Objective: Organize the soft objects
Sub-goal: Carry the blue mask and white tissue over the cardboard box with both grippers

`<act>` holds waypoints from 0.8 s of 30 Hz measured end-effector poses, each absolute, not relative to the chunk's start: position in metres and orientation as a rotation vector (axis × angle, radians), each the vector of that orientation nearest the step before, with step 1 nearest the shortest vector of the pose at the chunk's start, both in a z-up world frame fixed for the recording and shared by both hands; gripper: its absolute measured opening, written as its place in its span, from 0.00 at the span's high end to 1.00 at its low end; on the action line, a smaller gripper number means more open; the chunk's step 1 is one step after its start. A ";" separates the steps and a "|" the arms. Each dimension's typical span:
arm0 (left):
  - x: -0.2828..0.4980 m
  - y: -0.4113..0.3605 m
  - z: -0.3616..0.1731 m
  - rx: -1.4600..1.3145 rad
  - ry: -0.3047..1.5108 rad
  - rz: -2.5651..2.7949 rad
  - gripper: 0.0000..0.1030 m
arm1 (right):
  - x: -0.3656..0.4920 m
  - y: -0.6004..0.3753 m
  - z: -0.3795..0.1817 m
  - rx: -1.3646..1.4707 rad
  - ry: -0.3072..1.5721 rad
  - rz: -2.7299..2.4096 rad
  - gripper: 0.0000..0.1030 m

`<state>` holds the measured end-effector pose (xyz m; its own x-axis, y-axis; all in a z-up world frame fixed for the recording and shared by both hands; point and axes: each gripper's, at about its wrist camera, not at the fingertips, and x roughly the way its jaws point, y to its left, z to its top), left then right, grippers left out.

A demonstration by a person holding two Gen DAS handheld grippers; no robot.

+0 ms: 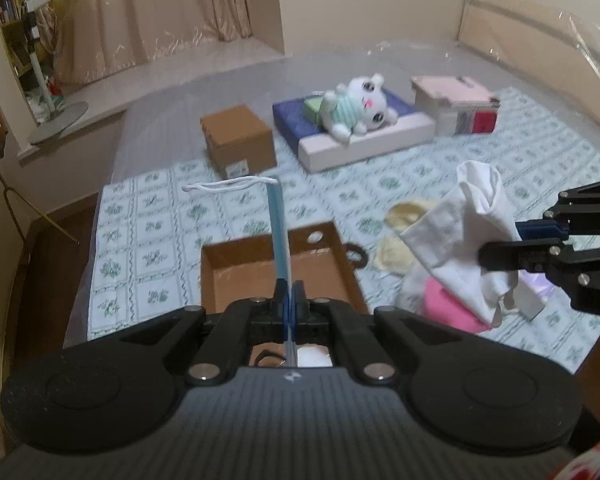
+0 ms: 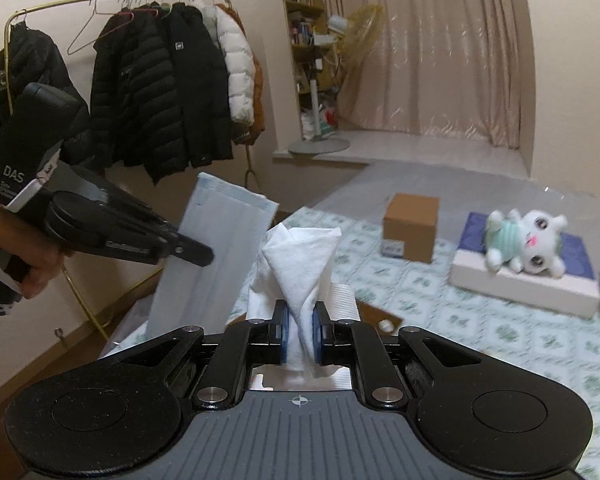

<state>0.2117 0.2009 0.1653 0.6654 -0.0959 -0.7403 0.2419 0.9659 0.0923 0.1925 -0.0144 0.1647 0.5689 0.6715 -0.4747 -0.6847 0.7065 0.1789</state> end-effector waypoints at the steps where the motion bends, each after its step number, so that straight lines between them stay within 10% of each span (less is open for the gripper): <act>1: 0.215 0.203 0.160 0.192 0.832 -0.193 1.00 | 0.195 -0.008 0.159 -0.022 0.554 0.796 0.89; 13: 0.274 0.225 0.076 0.197 0.949 -0.204 0.98 | 0.232 0.037 0.102 -0.035 0.628 0.762 0.89; 17: 0.287 0.233 0.056 0.177 0.964 -0.193 0.67 | 0.243 0.043 0.088 -0.038 0.652 0.756 0.89; 24: 0.283 0.251 0.052 0.126 0.948 -0.164 0.66 | 0.247 0.048 0.075 -0.048 0.672 0.748 0.88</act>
